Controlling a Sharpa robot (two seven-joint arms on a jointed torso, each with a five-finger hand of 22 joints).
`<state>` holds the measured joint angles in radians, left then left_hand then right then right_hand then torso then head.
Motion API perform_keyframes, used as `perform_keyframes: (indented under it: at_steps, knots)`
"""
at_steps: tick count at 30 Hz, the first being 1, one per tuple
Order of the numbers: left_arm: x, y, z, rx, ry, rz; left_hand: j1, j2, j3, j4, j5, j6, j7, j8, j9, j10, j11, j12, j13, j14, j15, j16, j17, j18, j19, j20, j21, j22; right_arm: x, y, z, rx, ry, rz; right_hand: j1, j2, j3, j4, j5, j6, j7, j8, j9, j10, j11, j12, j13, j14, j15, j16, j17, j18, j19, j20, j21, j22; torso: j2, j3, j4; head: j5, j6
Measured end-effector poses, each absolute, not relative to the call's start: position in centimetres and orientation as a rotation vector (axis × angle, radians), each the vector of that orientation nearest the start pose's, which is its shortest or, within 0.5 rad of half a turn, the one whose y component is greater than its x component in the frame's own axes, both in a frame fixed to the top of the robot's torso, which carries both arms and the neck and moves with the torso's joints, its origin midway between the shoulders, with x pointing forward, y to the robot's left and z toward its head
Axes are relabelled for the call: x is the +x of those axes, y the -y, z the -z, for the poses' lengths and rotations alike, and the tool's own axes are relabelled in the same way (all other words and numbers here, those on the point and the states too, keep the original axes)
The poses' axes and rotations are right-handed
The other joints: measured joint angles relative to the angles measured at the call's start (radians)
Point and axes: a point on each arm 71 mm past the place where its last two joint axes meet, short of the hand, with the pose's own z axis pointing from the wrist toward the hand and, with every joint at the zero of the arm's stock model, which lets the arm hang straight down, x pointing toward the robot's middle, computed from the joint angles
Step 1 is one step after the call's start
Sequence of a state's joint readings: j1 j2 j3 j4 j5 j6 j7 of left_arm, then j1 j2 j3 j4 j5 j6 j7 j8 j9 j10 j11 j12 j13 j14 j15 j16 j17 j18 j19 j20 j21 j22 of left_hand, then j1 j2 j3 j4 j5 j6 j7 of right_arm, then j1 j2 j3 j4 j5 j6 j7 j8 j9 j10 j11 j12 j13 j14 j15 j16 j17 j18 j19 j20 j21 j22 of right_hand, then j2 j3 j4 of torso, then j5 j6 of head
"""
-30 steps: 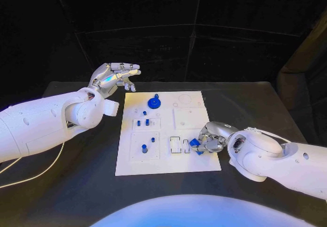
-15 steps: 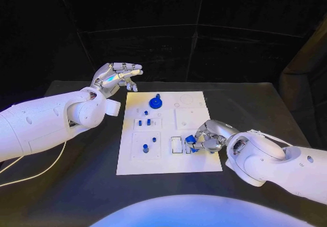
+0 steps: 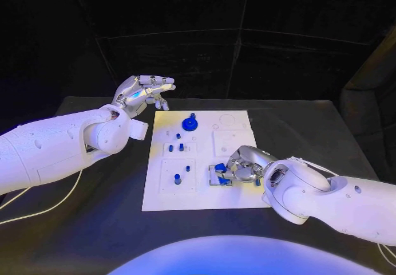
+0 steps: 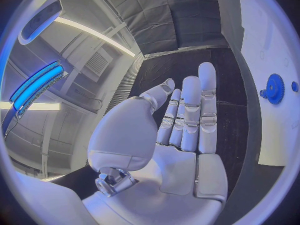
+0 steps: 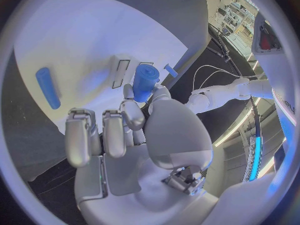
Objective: Assemble the parts on the task board
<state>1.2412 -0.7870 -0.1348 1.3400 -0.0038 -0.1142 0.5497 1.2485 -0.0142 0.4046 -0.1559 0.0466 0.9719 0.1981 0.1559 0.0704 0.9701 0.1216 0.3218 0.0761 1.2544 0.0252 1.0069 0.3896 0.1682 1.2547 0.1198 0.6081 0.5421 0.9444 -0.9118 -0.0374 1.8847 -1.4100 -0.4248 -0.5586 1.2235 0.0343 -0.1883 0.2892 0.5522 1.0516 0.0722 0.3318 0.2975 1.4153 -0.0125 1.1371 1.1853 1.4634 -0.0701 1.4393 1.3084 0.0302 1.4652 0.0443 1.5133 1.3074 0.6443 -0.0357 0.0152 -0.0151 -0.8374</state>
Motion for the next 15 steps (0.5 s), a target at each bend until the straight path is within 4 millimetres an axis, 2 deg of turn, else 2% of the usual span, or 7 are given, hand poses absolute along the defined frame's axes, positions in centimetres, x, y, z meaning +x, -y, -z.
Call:
perform_keyframes:
  at_steps: [4, 7, 11, 12, 13, 15]
  knots:
    - [51.39, -22.82, 19.04, -0.982, -1.379, 1.659, 0.0, 0.0, 0.0, 0.0, 0.0, 0.0, 0.0, 0.0, 0.0, 0.0, 0.0, 0.0, 0.0, 0.0, 0.0, 0.0, 0.0, 0.0, 0.0, 0.0, 0.0, 0.0, 36.62, 15.67, 26.19, 0.217, -1.996, -0.592, -0.025, 0.008, -0.011, 0.002, -0.029, 0.016, -0.008, 0.005, 0.008, 0.004, -0.004, -0.008, 0.0, 0.004, -0.004, 0.001, 0.0, 0.0, 0.001, -0.001, 0.0, 0.0, 0.0, -0.0009, 0.0005, 0.002, 0.002]
    - [51.38, -22.78, 19.04, -0.982, -1.379, 1.66, 0.0, 0.0, 0.0, 0.0, 0.0, 0.0, 0.0, 0.0, 0.0, 0.0, 0.0, 0.0, -0.001, 0.0, 0.0, 0.0, 0.0, 0.0, 0.0, 0.0, 0.0, 0.0, 36.76, 15.5, 26.38, 0.215, -2.012, -0.584, -0.045, 0.018, -0.027, 0.001, -0.077, 0.04, -0.03, 0.017, 0.019, 0.005, -0.006, -0.013, 0.0, 0.002, -0.006, 0.001, 0.0, 0.0, 0.0, -0.007, 0.0, 0.0, 0.0, -0.0006, 0.0002, 0.006, 0.001]
    - [51.39, -22.7, 19.04, -0.981, -1.381, 1.662, 0.0, 0.0, 0.0, 0.0, 0.0, 0.0, 0.0, 0.0, 0.0, 0.0, 0.0, 0.0, -0.001, 0.0, 0.0, 0.0, 0.0, 0.0, 0.0, 0.0, 0.0, 0.0, 36.97, 15.49, 26.57, 0.212, -2.021, -0.571, -0.067, 0.02, -0.046, 0.001, -0.154, 0.038, -0.029, 0.013, 0.023, 0.005, -0.006, -0.024, 0.002, 0.002, -0.006, 0.001, 0.0, 0.0, 0.0, -0.007, 0.0, 0.0, 0.0, -0.0003, -0.0012, 0.008, 0.001]
    - [51.39, -22.69, 19.04, -0.981, -1.381, 1.663, 0.0, 0.0, 0.0, 0.0, 0.0, 0.0, 0.0, 0.0, 0.0, 0.0, 0.0, 0.0, -0.001, 0.0, 0.0, 0.0, 0.0, 0.0, 0.0, 0.0, 0.0, 0.0, 37.02, 15.52, 26.59, 0.212, -2.021, -0.567, -0.073, 0.02, -0.052, 0.0, -0.179, 0.038, -0.029, 0.013, 0.025, 0.005, -0.006, -0.027, 0.001, 0.002, -0.006, 0.001, 0.0, 0.0, 0.0, -0.007, 0.0, 0.0, 0.0, -0.0002, -0.0013, 0.009, 0.001]
    - [51.39, -22.68, 19.04, -0.981, -1.381, 1.663, 0.0, 0.0, 0.0, 0.0, 0.0, 0.0, 0.0, 0.0, 0.0, 0.0, 0.0, 0.0, -0.001, 0.0, 0.0, 0.0, 0.0, 0.0, 0.0, 0.0, 0.0, 0.0, 37.08, 15.55, 26.62, 0.211, -2.02, -0.563, -0.092, 0.02, -0.065, 0.001, -0.237, 0.038, -0.029, 0.013, 0.029, 0.005, -0.006, -0.038, -0.001, 0.002, -0.006, 0.001, 0.0, 0.0, 0.0, -0.007, 0.0, 0.0, -0.001, -0.0002, -0.0014, 0.009, 0.001]
    - [51.4, -22.69, 19.04, -0.981, -1.381, 1.662, 0.0, 0.0, 0.0, 0.0, 0.0, 0.0, 0.0, 0.0, 0.0, 0.0, 0.0, 0.0, -0.001, 0.0, 0.0, 0.0, 0.0, 0.0, 0.0, 0.0, 0.0, 0.0, 37.17, 15.56, 26.66, 0.209, -2.018, -0.557, -0.112, 0.013, -0.084, 0.002, -0.319, 0.034, -0.025, 0.013, 0.034, 0.005, -0.006, -0.051, -0.007, 0.002, -0.006, -0.001, -0.003, 0.0, 0.0, -0.007, 0.0, 0.0, -0.001, 0.0, -0.0015, 0.01, 0.001]
